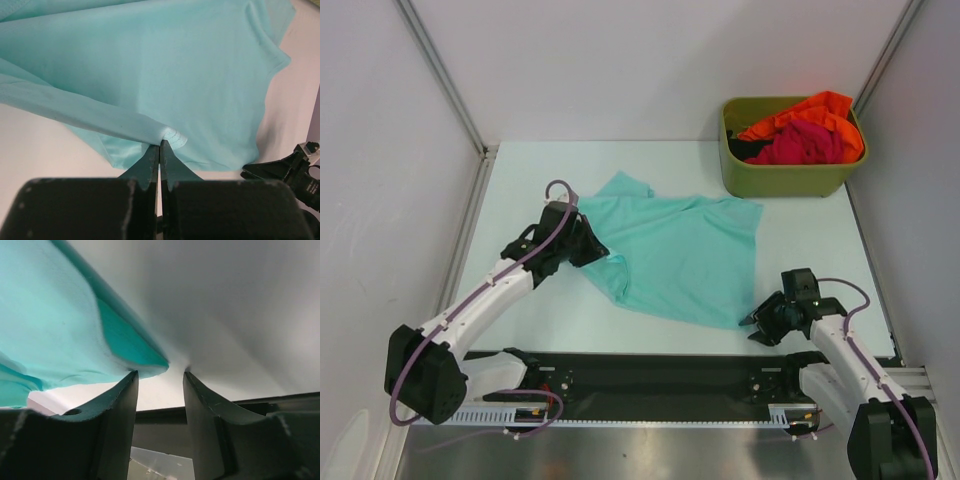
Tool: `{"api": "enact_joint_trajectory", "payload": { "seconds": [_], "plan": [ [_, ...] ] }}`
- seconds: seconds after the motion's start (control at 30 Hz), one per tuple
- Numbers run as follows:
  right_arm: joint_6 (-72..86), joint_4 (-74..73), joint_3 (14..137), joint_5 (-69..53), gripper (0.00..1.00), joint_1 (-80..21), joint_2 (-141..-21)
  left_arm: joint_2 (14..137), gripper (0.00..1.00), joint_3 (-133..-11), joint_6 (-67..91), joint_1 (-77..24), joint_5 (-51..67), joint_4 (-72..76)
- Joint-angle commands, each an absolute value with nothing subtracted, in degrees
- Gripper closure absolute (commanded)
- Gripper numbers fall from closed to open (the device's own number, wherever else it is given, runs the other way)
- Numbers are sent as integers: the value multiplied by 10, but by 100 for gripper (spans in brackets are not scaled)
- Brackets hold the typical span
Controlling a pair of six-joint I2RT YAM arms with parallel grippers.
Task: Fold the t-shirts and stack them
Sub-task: Flatten the tshirt out
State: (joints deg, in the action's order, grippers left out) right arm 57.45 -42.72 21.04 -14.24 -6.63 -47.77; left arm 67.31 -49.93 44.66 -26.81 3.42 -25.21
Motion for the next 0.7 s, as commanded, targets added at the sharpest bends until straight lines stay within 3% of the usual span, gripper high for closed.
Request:
{"api": "enact_joint_trajectory", "payload": {
  "seconds": [0.0, 0.67],
  "plan": [
    [591, -382, 193, -147, 53, -65, -490, 659, 100, -508, 432, -266, 41, -259],
    [633, -387, 252, -36, 67, -83, -630, 570, 100, -521, 415, -265, 14, -301]
  ]
}}
